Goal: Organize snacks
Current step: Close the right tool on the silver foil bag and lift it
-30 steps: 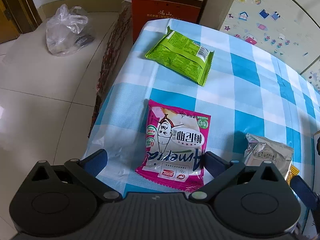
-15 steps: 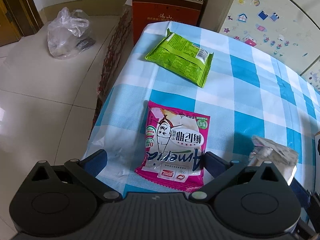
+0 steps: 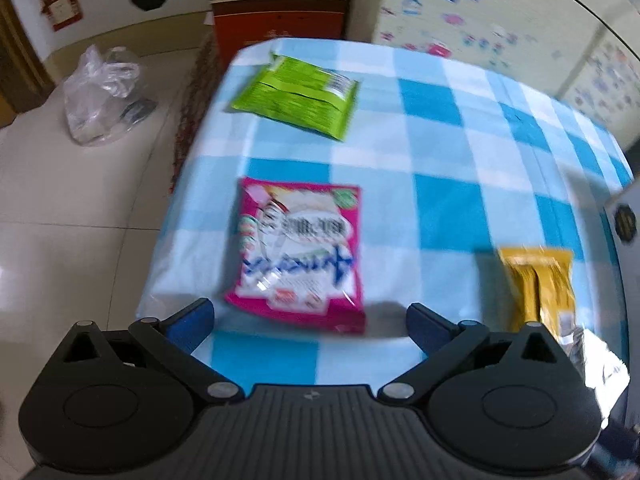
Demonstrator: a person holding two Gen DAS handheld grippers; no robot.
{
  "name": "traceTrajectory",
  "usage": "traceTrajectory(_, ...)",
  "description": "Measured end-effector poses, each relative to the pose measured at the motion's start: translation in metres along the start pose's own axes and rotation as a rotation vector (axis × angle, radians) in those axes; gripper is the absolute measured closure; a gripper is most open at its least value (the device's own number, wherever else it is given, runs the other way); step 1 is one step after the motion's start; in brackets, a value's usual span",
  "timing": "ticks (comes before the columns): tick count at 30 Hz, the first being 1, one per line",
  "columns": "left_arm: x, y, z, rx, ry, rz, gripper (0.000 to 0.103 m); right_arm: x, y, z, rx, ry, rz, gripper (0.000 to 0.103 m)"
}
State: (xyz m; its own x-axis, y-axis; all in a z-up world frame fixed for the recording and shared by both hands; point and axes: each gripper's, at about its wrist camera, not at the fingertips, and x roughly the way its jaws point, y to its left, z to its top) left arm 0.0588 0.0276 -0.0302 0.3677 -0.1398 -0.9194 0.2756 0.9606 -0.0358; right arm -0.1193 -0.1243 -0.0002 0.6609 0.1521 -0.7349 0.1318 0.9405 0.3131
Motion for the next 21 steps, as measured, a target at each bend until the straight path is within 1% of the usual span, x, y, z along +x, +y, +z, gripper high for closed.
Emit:
traceTrajectory(1, -0.001, -0.003, -0.003, 0.015, -0.001, -0.001, 0.0, -0.004, -0.004, -0.002, 0.029, 0.001, -0.008, 0.071)
traceTrajectory(3, -0.004, -0.007, -0.008, 0.032, -0.004, -0.005, 0.0, -0.01, -0.01, -0.006, 0.074, 0.002, -0.019, 0.067)
traceTrajectory(4, -0.004, -0.007, -0.009, 0.033, -0.003, -0.006, 0.0, -0.012, -0.012, -0.007, 0.088, -0.009, -0.023, 0.066)
traceTrajectory(6, -0.006, -0.003, -0.008, -0.005, -0.003, -0.02, 0.0, -0.014, -0.013, -0.006, 0.105, -0.026, -0.018, 0.059)
traceTrajectory(8, -0.008, 0.005, -0.006, -0.059, -0.006, -0.03, 0.0, -0.014, -0.014, -0.004, 0.124, -0.041, 0.003, 0.039)
traceTrajectory(10, -0.01, 0.012, -0.003, -0.102, -0.017, -0.027, 0.0, -0.011, -0.015, -0.004, 0.156, -0.042, 0.025, 0.03)
traceTrajectory(13, -0.01, 0.019, 0.005, -0.137, -0.032, -0.039, 0.0, 0.0, -0.016, -0.003, 0.208, -0.017, 0.03, 0.026)
traceTrajectory(16, -0.008, 0.013, 0.01, -0.108, -0.046, -0.047, 0.0, 0.011, -0.014, -0.002, 0.239, -0.005, 0.006, 0.025)
traceTrajectory(17, -0.007, 0.008, 0.011, -0.086, -0.049, -0.042, 0.0, 0.014, -0.014, -0.001, 0.246, -0.003, -0.004, 0.025)
traceTrajectory(19, -0.003, -0.001, 0.013, -0.035, -0.052, -0.008, 0.0, 0.019, -0.013, -0.002, 0.266, 0.001, -0.021, 0.024)
traceTrajectory(21, 0.005, -0.004, 0.014, -0.015, -0.035, 0.028, 0.0, 0.023, -0.013, -0.002, 0.275, -0.001, -0.029, 0.021)
